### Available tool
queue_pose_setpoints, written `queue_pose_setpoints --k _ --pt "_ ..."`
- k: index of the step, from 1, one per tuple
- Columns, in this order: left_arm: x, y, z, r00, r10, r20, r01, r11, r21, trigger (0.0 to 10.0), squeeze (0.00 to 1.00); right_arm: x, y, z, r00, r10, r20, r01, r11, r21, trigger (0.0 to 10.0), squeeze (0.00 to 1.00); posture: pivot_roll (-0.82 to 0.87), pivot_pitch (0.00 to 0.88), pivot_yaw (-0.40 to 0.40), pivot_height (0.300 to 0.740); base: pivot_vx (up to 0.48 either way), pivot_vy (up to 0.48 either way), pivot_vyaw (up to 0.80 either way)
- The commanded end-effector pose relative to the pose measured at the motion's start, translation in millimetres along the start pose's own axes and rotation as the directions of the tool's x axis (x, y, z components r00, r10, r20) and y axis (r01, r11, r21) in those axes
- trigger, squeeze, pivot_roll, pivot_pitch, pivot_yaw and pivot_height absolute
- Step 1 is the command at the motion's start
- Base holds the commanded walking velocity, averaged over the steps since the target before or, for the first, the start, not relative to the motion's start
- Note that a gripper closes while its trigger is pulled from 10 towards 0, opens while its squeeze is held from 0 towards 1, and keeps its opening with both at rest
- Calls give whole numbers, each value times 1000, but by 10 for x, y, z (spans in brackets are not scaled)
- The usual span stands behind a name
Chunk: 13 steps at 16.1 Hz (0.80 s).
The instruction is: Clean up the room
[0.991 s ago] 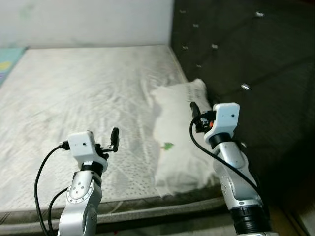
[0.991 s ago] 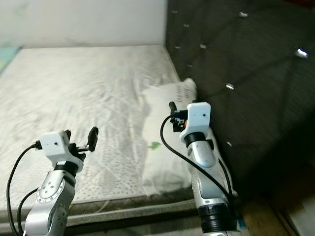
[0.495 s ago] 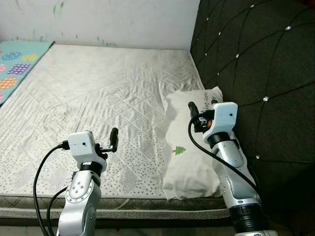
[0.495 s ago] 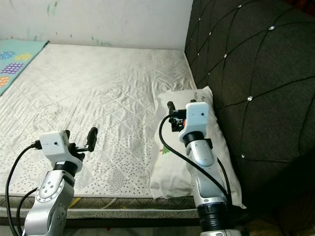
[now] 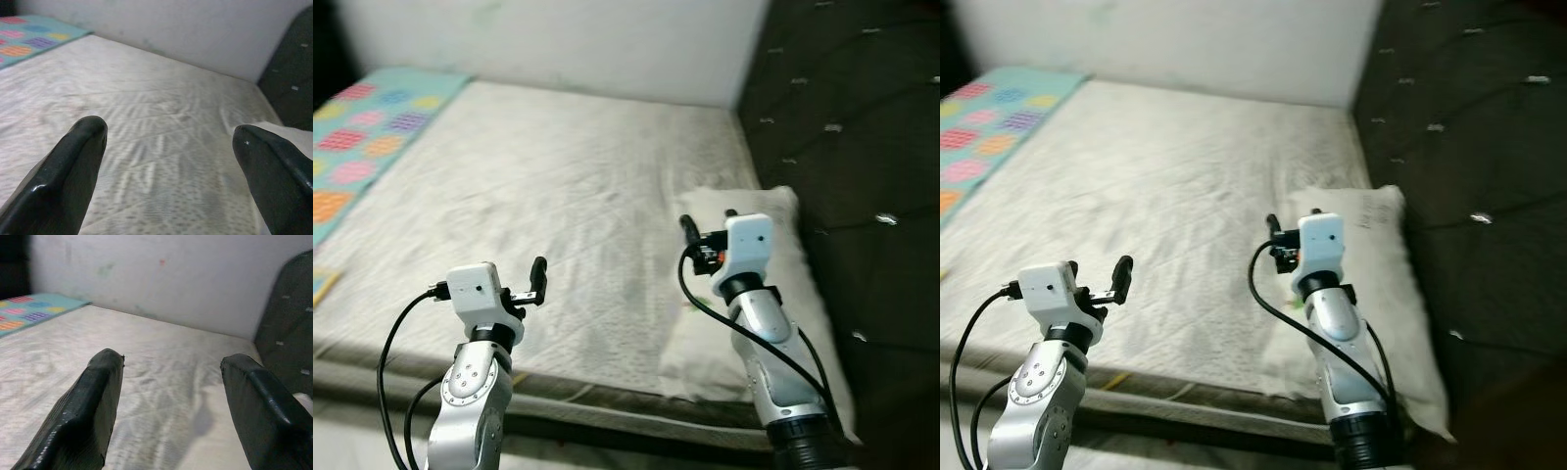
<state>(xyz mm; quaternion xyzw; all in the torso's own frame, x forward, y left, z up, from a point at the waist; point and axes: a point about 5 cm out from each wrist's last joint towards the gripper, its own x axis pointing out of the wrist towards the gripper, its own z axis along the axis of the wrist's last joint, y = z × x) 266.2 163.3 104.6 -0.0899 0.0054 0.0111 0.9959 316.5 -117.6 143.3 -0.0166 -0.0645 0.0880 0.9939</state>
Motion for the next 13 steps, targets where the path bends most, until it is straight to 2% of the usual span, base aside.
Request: queue_pose_setpoints --k 1,11,13 --pt "-3 -25 -25 1000 -1 -15 1 1000 -3 10000 0 -1 -69 34 999 -30 13 30 999 22 10000 0 -81 0 -12 740 0 0 0" --pt "15 -35 -37 1000 6 -22 -7 1000 -30 10000 0 6 -102 -7 999 -47 -7 47 999 5 10000 0 -82 0 -15 740 0 0 0" --pt "16 -33 -36 1000 5 -23 -6 999 -32 10000 0 5 -102 -13 999 -48 -12 49 999 5 10000 0 -82 0 -15 740 0 246 0"
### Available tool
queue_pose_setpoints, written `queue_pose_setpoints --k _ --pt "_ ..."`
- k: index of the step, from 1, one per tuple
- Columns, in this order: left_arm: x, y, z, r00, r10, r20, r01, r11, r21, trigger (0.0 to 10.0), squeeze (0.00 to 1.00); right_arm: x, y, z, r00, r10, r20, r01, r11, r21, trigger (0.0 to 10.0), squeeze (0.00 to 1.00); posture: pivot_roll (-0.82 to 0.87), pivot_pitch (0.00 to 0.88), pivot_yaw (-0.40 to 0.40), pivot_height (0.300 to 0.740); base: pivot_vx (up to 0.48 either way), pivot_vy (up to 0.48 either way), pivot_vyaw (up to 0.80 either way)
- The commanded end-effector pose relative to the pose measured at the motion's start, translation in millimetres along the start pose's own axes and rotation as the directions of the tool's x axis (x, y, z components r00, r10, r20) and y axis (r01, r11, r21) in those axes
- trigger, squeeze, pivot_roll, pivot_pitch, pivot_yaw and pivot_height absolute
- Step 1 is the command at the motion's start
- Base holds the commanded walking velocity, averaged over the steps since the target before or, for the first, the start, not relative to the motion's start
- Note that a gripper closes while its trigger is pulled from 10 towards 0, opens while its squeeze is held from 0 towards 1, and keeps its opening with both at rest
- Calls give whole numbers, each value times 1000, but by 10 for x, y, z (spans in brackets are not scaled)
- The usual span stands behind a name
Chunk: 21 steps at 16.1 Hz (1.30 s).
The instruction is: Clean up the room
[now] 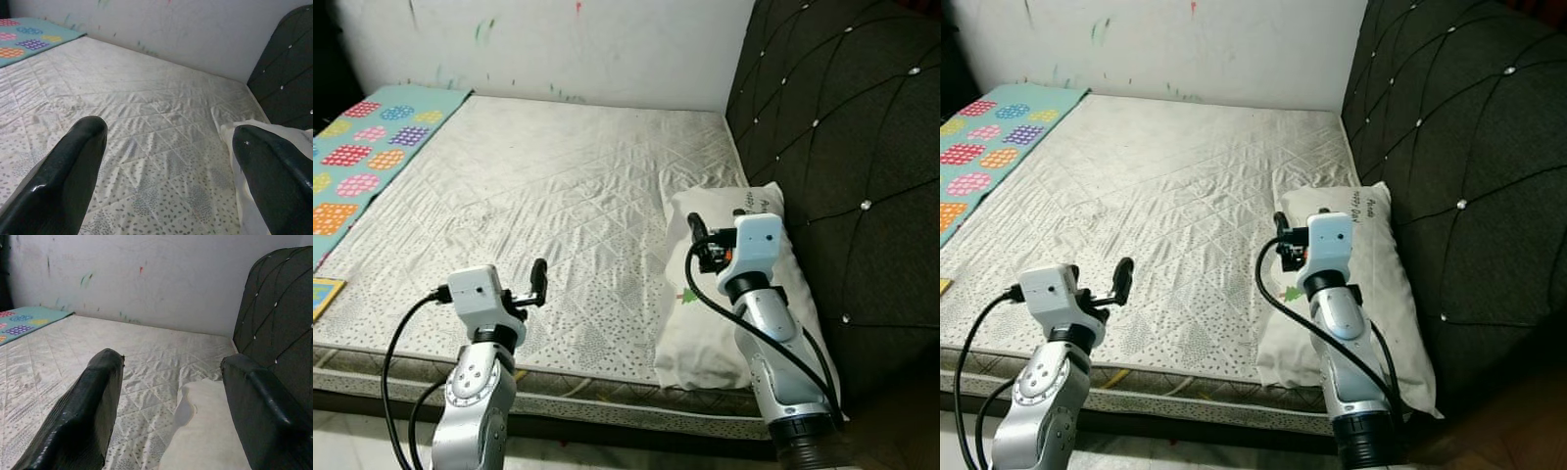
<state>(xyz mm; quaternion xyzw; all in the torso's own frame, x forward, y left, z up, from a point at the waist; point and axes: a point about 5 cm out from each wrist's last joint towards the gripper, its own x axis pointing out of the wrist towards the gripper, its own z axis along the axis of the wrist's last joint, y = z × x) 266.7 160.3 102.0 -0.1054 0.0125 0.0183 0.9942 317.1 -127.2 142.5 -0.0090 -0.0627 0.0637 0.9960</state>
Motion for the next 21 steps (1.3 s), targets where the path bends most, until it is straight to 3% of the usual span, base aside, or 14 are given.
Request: queue_pose_setpoints --k 1,11,21 --pt "11 -9 -5 1000 -11 -11 11 1000 0 10000 0 16 -6 -4 1000 1 -9 -1 1000 -6 10000 0 -83 0 -15 740 0 251 0" --pt "-5 -61 41 998 -65 26 65 998 -3 10000 0 9 -4 -29 1000 6 -17 -6 1000 -7 10000 0 -81 0 -14 740 0 24 0" --pt "-14 -74 29 996 -83 25 83 997 -4 10000 0 40 -30 0 1000 -5 -2 5 1000 -5 10000 0 -81 0 -17 740 287 0 0"
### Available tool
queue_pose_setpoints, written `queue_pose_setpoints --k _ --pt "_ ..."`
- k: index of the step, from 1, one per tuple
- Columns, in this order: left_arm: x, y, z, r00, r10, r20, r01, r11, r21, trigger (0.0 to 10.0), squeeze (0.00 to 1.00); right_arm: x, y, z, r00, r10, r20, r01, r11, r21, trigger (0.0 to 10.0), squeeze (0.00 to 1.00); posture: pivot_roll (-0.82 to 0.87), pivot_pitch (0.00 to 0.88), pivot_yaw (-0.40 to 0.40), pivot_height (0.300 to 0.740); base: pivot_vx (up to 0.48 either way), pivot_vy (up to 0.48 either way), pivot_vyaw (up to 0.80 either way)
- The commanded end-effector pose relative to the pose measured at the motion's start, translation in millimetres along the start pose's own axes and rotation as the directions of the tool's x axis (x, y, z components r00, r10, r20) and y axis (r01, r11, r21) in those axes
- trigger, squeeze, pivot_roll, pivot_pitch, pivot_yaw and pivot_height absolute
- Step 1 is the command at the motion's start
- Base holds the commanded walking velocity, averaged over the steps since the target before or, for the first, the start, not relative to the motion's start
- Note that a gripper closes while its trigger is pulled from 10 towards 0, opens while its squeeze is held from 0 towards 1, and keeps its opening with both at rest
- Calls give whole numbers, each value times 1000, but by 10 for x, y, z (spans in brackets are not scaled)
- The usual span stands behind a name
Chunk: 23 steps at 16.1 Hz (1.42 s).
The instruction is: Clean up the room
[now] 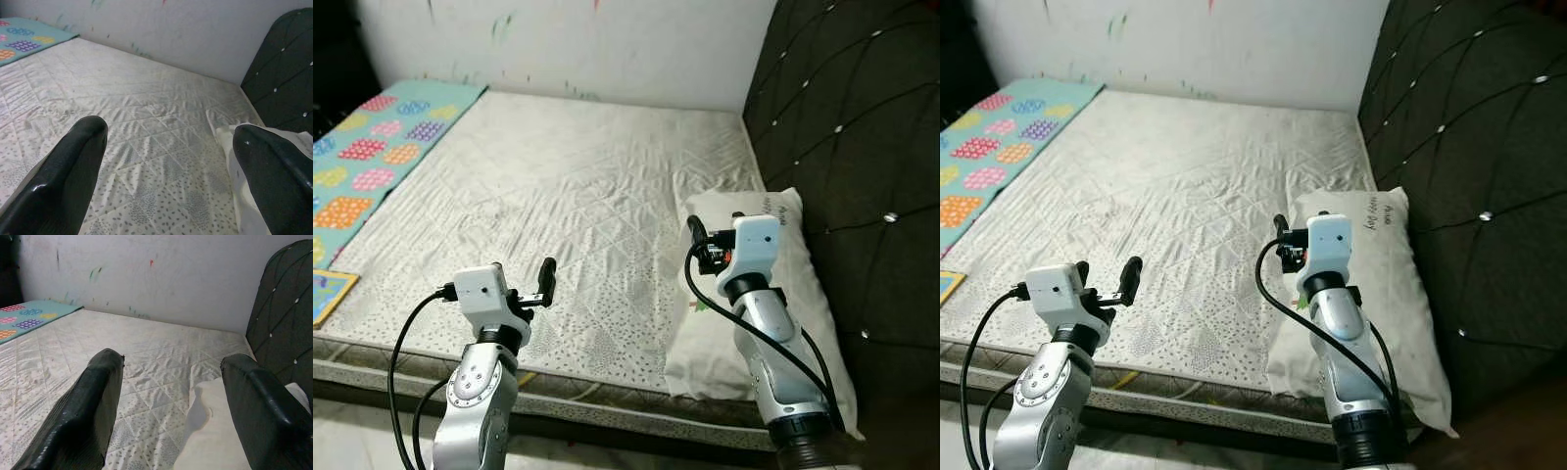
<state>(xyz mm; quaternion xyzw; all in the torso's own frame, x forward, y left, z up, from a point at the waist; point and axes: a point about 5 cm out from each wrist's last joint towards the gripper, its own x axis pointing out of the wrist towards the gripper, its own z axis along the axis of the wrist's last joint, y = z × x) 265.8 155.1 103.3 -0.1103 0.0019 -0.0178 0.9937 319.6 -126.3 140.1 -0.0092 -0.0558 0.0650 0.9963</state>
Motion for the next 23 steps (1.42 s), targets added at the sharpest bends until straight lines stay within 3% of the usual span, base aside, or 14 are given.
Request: queue_pose_setpoints --k 1,12,15,23 --pt "-1 -19 25 1000 -8 10 8 1000 5 10000 0 17 -40 25 1000 -9 11 9 1000 -6 10000 0 -81 0 -17 740 281 0 0" --pt "9 -3 20 1000 0 6 0 1000 6 10000 0 20 -54 21 1000 -21 10 21 1000 -7 10000 0 -81 0 -17 740 313 0 0" --pt "17 32 -15 999 50 -17 -50 999 1 10000 0 24 -61 16 1000 -20 9 20 1000 -10 10000 0 -80 0 -18 740 0 0 0" --pt "17 12 -20 999 37 -19 -37 999 -15 10000 0 10 -59 -5 1000 -13 -3 13 1000 -14 10000 0 -84 0 -20 740 0 67 0"
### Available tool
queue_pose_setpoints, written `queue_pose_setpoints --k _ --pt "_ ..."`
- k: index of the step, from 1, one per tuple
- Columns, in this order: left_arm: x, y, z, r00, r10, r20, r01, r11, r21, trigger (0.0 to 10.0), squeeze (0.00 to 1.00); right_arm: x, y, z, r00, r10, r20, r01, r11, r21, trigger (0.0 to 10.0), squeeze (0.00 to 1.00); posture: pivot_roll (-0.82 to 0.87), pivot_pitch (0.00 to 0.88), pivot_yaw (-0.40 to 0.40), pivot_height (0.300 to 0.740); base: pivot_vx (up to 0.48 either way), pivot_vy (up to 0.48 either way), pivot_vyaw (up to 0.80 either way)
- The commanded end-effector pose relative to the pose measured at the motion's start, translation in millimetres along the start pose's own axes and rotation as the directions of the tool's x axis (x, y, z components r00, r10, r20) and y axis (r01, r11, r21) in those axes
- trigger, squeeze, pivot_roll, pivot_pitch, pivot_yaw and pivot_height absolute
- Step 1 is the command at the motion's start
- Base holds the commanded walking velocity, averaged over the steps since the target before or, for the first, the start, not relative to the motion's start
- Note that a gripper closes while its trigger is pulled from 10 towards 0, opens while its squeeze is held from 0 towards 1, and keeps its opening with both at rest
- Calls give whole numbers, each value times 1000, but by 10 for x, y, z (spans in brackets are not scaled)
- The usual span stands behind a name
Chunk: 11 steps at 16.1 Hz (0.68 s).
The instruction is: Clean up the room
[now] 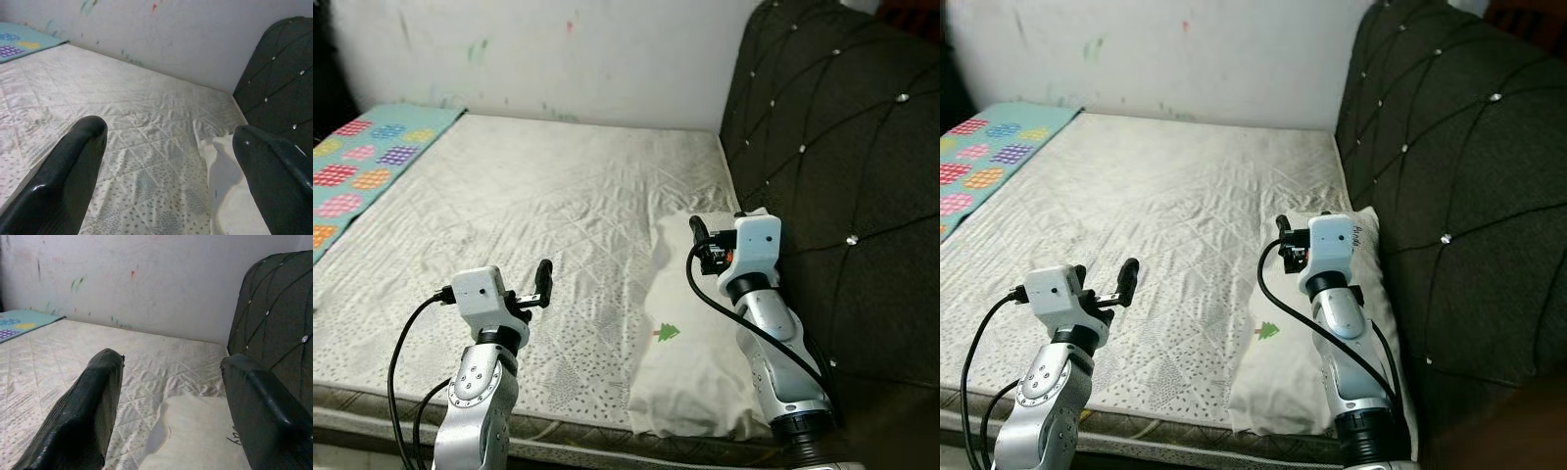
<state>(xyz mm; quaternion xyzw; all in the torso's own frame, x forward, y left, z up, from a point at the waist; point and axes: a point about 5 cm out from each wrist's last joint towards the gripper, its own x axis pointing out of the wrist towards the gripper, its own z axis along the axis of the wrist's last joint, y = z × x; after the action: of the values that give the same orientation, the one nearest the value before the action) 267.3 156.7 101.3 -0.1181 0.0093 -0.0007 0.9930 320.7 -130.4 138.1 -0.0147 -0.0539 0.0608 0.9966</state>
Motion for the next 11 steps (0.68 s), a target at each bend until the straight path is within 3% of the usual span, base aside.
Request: queue_pose_setpoints --k 1,11 --pt "2 -7 -7 1000 2 -9 -2 1000 -1 10000 0 7 -16 13 1000 -5 -1 5 1000 -3 10000 0 -84 0 -21 740 0 296 0" --pt "-6 -4 -26 1000 3 -19 -3 1000 -2 10000 0 -3 -2 -6 1000 11 -7 -11 1000 8 10000 0 -83 0 -21 740 0 339 0"
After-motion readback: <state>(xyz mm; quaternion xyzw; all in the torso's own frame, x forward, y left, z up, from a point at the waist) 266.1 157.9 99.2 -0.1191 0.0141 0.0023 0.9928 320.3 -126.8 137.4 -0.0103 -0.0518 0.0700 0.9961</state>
